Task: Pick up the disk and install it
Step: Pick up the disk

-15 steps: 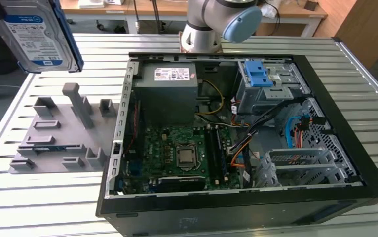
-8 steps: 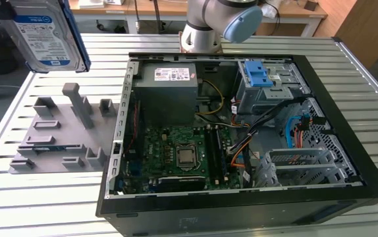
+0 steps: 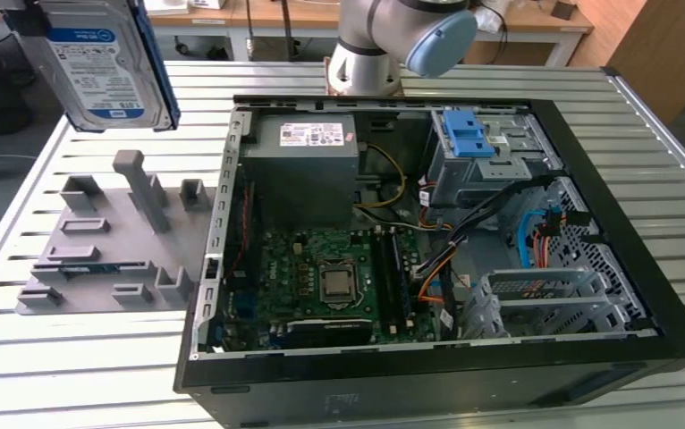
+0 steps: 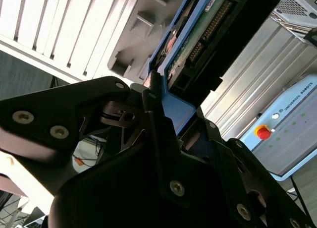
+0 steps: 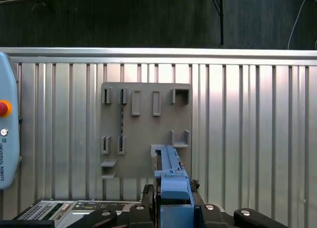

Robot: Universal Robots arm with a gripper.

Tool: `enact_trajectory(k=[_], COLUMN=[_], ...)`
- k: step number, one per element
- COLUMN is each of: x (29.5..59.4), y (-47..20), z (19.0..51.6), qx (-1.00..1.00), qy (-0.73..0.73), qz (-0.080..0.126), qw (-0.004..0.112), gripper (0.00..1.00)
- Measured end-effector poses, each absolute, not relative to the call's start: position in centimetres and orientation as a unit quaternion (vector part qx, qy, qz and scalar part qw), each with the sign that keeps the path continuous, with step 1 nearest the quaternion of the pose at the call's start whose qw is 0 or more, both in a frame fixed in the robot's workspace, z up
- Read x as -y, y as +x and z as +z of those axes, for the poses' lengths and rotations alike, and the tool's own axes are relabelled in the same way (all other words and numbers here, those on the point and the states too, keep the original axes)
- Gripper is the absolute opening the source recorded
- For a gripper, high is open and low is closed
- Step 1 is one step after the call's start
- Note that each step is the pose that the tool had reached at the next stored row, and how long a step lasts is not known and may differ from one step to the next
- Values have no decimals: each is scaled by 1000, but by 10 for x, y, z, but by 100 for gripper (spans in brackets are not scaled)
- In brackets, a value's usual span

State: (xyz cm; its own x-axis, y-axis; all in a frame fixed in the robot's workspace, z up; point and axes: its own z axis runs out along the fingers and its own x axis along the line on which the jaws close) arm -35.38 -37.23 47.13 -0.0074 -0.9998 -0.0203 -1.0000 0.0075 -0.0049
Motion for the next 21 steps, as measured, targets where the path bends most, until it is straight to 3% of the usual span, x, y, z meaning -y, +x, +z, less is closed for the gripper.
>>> enact_trajectory(k=[21], x=[373], y=[-332], z=[481], qx=[-710], qy=[-704], qz=[5], qw=[9], gripper=[36])
